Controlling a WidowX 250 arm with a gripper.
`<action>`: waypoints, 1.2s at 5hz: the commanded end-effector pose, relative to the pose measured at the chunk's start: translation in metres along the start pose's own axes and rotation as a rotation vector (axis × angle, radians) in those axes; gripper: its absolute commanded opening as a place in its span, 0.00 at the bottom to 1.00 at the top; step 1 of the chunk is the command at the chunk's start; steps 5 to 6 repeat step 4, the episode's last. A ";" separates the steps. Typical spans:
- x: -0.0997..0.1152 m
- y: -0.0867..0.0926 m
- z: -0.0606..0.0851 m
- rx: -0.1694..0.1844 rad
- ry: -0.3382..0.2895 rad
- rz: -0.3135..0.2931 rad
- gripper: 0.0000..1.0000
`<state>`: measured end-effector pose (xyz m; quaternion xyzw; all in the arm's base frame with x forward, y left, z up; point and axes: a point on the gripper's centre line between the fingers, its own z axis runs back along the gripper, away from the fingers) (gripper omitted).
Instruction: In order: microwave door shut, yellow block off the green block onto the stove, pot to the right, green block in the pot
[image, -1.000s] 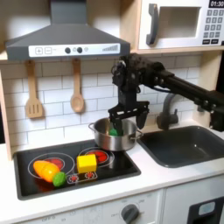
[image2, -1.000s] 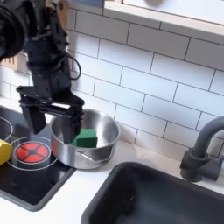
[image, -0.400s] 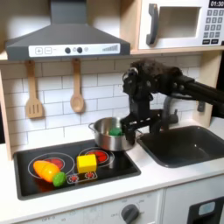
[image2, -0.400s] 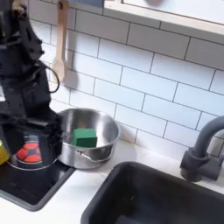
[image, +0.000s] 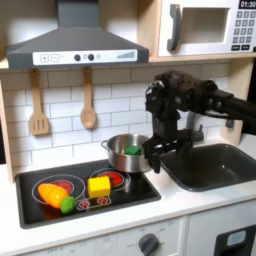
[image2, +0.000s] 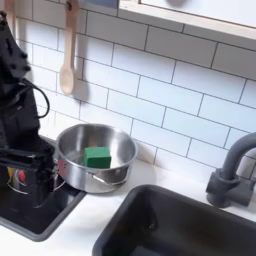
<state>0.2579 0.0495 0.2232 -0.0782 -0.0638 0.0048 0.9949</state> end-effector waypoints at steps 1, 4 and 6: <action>0.004 0.005 0.002 0.036 -0.031 -0.017 1.00; 0.003 0.004 0.000 0.032 -0.021 -0.013 1.00; 0.003 0.004 0.000 0.032 -0.021 -0.013 1.00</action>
